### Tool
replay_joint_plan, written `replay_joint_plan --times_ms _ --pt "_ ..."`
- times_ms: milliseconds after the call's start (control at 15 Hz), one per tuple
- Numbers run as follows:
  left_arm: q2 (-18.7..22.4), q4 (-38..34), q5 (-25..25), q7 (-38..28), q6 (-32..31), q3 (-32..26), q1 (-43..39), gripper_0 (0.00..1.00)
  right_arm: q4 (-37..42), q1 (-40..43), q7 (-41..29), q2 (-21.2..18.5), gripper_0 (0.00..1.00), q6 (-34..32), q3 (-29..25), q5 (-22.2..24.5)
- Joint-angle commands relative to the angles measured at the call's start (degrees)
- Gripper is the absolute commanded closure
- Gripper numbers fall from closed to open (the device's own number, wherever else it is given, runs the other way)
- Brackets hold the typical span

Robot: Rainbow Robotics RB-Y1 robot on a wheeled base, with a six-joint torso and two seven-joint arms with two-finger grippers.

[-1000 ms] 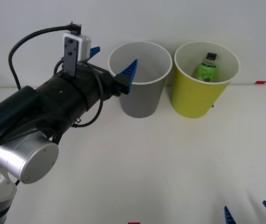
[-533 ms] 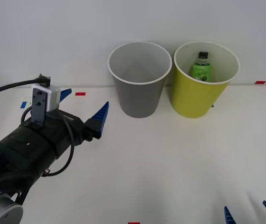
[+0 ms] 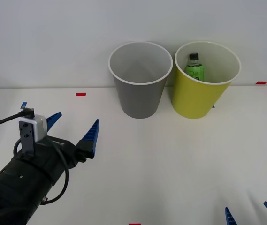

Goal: Put cans in the gray bin and PET bottles in the light green bin.

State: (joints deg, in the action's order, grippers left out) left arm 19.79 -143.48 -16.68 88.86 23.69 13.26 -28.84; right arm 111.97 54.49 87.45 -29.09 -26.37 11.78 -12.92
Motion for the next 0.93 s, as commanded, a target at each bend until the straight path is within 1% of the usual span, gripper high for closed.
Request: replay_joint_plan --times_ms 67,267,400,533,600,733,933 --pt "0.69 9.79 1.66 0.26 -13.94 2.91 -1.57 0.0 0.0 0.0 0.0 0.0 0.0 0.0 0.0 0.0" --pt "0.6 16.74 6.58 -0.36 -22.29 3.79 -2.71 0.0 0.0 0.0 0.0 0.0 0.0 0.0 0.0 0.0" --pt "0.6 18.41 7.54 -0.62 -25.89 4.31 -6.14 0.0 0.0 0.0 0.0 0.0 0.0 0.0 0.0 0.0" --pt "0.34 19.11 11.06 -0.97 -28.53 4.75 -10.89 0.0 0.0 0.0 0.0 0.0 0.0 0.0 0.0 0.0" --pt "0.34 20.25 12.47 -1.06 -31.08 5.1 -12.82 0.0 0.0 0.0 0.0 0.0 0.0 0.0 0.0 0.0" --pt "0.69 24.21 12.82 -0.44 -37.76 6.25 -15.54 0.0 0.0 0.0 0.0 0.0 0.0 0.0 0.0 0.0" --pt "1.3 24.82 13.17 1.4 -38.11 6.42 -18.97 0.0 0.0 0.0 0.0 0.0 0.0 0.0 0.0 0.0"
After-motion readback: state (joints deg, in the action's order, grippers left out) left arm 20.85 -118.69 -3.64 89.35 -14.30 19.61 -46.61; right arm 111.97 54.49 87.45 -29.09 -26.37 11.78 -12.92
